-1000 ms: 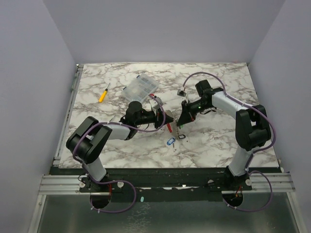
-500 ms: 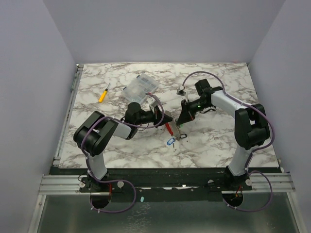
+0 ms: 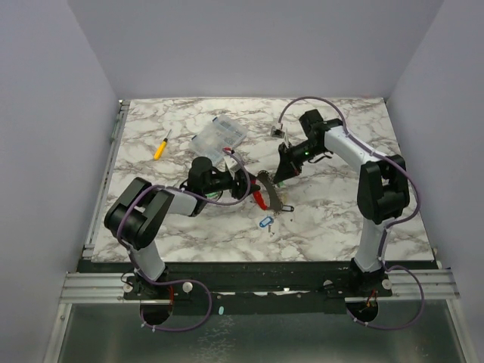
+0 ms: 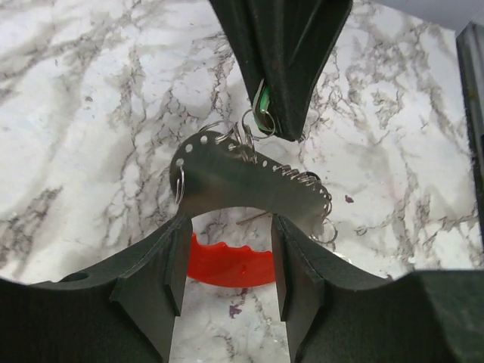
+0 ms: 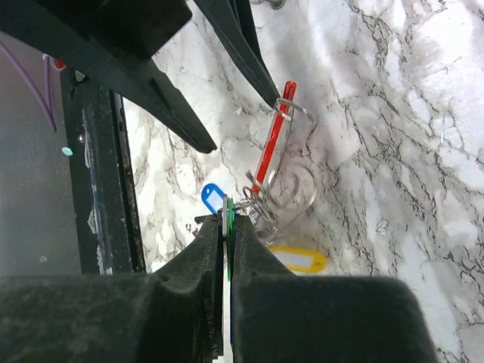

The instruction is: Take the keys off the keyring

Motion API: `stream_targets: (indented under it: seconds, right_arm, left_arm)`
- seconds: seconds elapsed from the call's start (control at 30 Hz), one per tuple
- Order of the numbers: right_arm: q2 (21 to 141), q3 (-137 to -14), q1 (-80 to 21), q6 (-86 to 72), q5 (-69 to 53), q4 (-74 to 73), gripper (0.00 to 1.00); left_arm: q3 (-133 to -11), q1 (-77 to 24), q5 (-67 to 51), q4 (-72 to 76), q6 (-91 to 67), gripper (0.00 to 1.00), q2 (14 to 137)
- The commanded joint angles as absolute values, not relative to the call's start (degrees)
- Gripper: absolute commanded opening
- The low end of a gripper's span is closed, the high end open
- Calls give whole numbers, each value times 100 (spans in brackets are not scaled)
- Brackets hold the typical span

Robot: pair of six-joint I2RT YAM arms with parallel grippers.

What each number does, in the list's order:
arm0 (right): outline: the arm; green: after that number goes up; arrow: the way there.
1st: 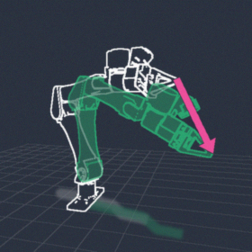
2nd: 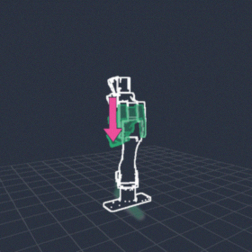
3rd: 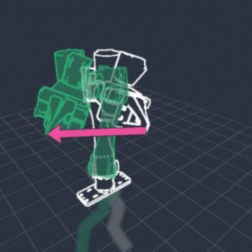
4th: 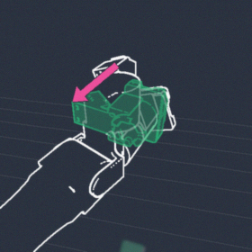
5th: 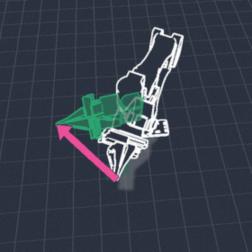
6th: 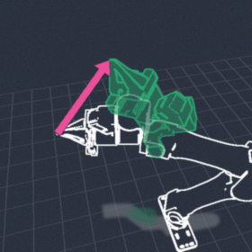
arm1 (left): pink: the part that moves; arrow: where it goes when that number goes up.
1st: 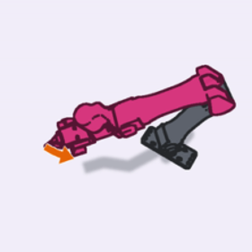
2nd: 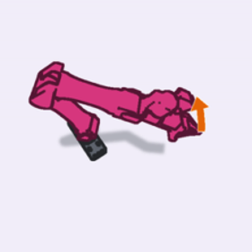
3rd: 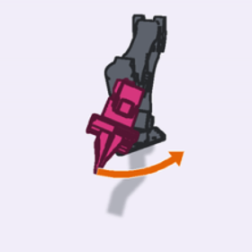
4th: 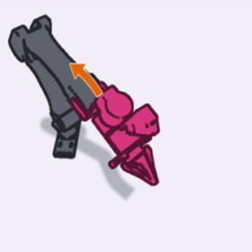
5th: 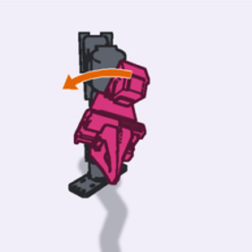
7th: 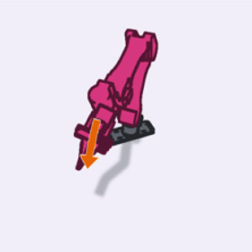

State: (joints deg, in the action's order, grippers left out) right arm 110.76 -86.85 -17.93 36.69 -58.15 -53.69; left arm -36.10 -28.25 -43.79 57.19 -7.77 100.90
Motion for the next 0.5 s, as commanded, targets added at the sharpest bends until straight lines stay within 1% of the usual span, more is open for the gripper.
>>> stream_targets:
  seconds: [0.0, 0.47]
  right_arm:
    - [11356, -9161, -1827, 4240, -5784, -6239, 1]
    - [11339, -9288, -1945, 4481, -5995, -6667, 1]
  left_arm:
    - [-3824, -2879, -4484, 4767, 1177, 52, 9605]
    - [-4142, -3260, -4439, 4614, 1960, 51, 9644]
